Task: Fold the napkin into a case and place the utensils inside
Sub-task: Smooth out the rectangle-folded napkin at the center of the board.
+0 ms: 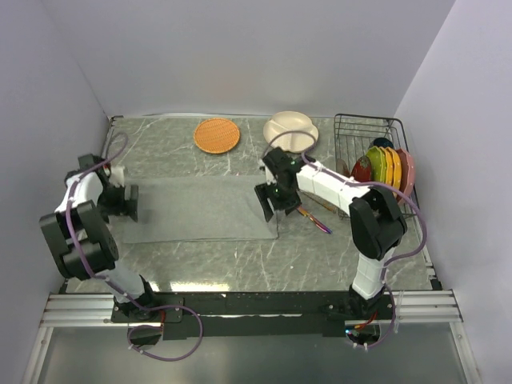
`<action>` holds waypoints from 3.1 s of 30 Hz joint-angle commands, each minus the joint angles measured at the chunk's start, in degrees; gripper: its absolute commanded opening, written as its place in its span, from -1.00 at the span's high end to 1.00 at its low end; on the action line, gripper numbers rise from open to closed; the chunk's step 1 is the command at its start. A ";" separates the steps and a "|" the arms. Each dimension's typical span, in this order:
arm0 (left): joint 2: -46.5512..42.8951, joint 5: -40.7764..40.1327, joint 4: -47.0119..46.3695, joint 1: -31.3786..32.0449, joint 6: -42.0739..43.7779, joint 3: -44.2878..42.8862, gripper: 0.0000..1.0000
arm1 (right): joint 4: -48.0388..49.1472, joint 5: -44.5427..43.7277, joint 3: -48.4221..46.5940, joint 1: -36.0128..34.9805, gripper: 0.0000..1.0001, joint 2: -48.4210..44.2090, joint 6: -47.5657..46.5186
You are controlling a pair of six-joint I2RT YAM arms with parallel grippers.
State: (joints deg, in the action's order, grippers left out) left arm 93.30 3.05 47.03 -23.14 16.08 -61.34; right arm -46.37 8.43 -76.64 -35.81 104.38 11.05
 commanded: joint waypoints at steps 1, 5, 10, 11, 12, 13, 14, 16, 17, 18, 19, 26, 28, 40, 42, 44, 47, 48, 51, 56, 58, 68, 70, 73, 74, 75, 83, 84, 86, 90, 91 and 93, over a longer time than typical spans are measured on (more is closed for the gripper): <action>-9.88 11.95 -2.90 -0.42 3.70 -10.36 -0.99 | -4.34 -0.52 -9.13 1.53 -0.67 -5.22 -2.78; -9.29 17.34 -6.41 0.72 -3.40 -26.05 -0.99 | 1.78 -2.88 -14.40 2.32 -1.00 -9.45 -7.70; -6.20 47.87 -12.95 1.25 -5.18 -35.78 -0.99 | 13.57 -8.33 -27.48 2.50 -1.00 -5.00 -8.42; -6.89 59.15 -17.01 1.25 -6.05 -31.69 -0.99 | 14.54 -8.08 -30.55 2.50 -1.00 -2.97 -8.06; -7.42 62.22 -25.67 1.34 -11.36 -28.17 -0.99 | 14.64 -7.38 -37.28 2.42 -1.00 -0.69 -7.63; -7.95 62.78 -34.63 1.25 -30.21 -24.65 -0.99 | 14.55 -6.50 -40.75 2.33 -1.00 4.03 -7.10; -7.52 61.82 -48.21 1.51 -37.80 -19.92 -0.99 | 10.81 -0.75 -44.78 2.41 -1.00 6.69 -7.62; -4.28 58.48 -44.86 3.61 -41.92 -20.48 -0.99 | 10.23 9.71 -52.38 4.33 -1.00 11.44 -4.66; 0.00 57.87 -31.52 4.93 -38.17 -24.05 -0.99 | 15.29 18.29 -50.90 5.13 -1.00 11.64 -1.07; 1.26 55.34 -29.29 7.90 -35.53 -23.91 -0.99 | 18.13 20.47 -45.58 5.49 -1.00 11.46 5.58; 1.36 54.09 -30.75 9.15 -37.07 -21.82 -0.99 | 20.33 21.97 -43.09 5.23 -1.00 11.03 8.26; -0.67 44.85 -59.75 16.80 -59.39 5.50 -0.99 | 46.24 31.74 -19.09 4.26 -1.00 11.19 31.12; -0.05 42.67 -68.41 19.17 -64.73 8.77 -0.99 | 50.83 33.75 -16.18 3.82 -1.00 13.64 36.22; 13.66 33.96 -93.88 22.87 -83.76 15.29 -0.99 | 70.71 30.25 -13.97 2.06 -1.00 24.02 51.70; 15.15 31.77 -94.49 22.78 -84.36 14.24 -0.99 | 70.54 29.37 -15.11 2.06 -1.00 26.21 52.14; 17.18 30.27 -93.35 22.78 -84.80 12.92 -0.99 | 70.01 28.23 -15.55 2.24 -1.00 27.63 52.76; 18.94 27.72 -91.77 22.78 -85.07 12.83 -0.99 | 70.01 26.91 -15.29 3.03 -1.00 29.56 53.02; 19.46 27.36 -91.15 22.78 -84.98 12.83 -0.99 | 69.93 26.04 -15.29 3.38 -1.00 30.44 52.85; 21.31 27.01 -91.58 22.35 -84.72 13.97 -0.99 | 69.22 25.06 -14.77 4.61 -1.00 32.11 52.76; 22.72 28.93 -91.15 18.41 -82.96 15.46 -0.99 | 67.82 25.41 -11.44 6.63 -1.00 32.64 53.02; 22.46 30.25 -89.58 16.55 -80.86 15.73 -0.99 | 67.55 25.67 -10.11 7.16 -1.00 32.38 53.29; 20.70 37.29 -80.79 1.01 -68.91 14.32 -0.99 | 66.94 26.03 -6.06 8.74 -1.00 30.97 53.37; 20.35 37.56 -79.20 -0.94 -66.62 13.45 -0.99 | 67.02 25.94 -5.80 8.92 -1.00 30.80 53.64; 20.35 37.64 -77.17 -4.10 -64.42 12.04 -0.99 | 66.76 25.76 -5.89 8.92 -1.00 30.71 53.55; 20.35 37.56 -77.00 -5.50 -64.15 11.60 -0.99 | 66.85 25.76 -5.89 8.83 -1.00 30.54 53.55; 20.43 37.38 -77.08 -6.04 -63.72 11.33 -0.99 | 66.76 25.85 -5.89 8.92 -1.00 30.53 53.46; 16.84 43.52 -80.07 -6.40 -63.09 7.20 -0.99 | 66.75 27.95 -9.93 8.57 -1.00 28.78 50.12; 15.09 44.14 -80.68 -5.96 -63.53 7.37 -0.99 | 67.20 28.74 -10.71 8.31 -0.99 28.60 50.56; 13.15 44.67 -79.82 -3.86 -62.32 7.38 -0.99 | 67.99 30.06 -13.53 7.60 -1.00 28.25 52.14; 9.89 43.10 -79.89 0.45 -62.65 9.65 -0.99 | 68.69 30.34 -19.59 4.53 -1.00 29.30 54.77; 10.06 42.83 -80.94 1.76 -63.61 10.27 -0.99 | 69.82 30.16 -21.51 3.48 -1.00 29.91 56.61; 11.02 41.52 -81.92 2.83 -65.82 11.41 -0.99 | 69.93 29.46 -23.89 2.51 -1.00 32.28 58.20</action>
State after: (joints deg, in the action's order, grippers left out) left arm 105.30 45.21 -31.97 -22.68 -48.51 -52.14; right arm 21.17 38.54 -93.84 -29.89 135.20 66.02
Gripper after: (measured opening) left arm 0.994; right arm 0.997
